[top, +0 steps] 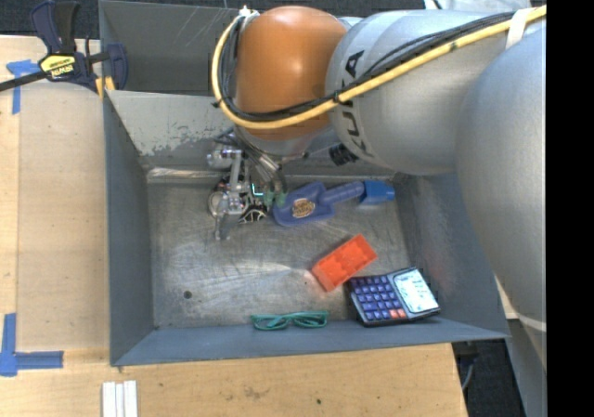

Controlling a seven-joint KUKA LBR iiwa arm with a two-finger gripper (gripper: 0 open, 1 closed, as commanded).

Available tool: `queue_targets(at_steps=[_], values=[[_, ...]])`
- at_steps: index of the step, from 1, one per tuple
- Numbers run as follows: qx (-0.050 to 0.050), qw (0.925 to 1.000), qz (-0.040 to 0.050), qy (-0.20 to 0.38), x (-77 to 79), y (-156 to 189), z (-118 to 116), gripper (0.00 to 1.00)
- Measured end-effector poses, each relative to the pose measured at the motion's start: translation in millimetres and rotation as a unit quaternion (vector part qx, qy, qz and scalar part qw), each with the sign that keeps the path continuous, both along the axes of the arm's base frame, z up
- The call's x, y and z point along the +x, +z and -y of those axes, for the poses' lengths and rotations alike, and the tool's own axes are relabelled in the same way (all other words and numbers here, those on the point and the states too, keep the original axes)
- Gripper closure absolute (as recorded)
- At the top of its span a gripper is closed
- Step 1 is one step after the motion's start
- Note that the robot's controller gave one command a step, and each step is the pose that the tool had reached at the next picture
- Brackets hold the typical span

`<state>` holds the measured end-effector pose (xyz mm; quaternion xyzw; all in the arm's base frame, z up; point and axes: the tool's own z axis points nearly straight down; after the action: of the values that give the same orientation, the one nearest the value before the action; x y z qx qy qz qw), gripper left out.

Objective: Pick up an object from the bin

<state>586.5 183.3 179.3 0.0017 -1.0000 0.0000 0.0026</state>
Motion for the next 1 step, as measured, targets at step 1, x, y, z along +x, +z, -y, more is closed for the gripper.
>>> queue_targets(at_steps=[1], values=[[0.001,1.0,0.0041,-0.001,2.0,4.8,0.8,0.0]])
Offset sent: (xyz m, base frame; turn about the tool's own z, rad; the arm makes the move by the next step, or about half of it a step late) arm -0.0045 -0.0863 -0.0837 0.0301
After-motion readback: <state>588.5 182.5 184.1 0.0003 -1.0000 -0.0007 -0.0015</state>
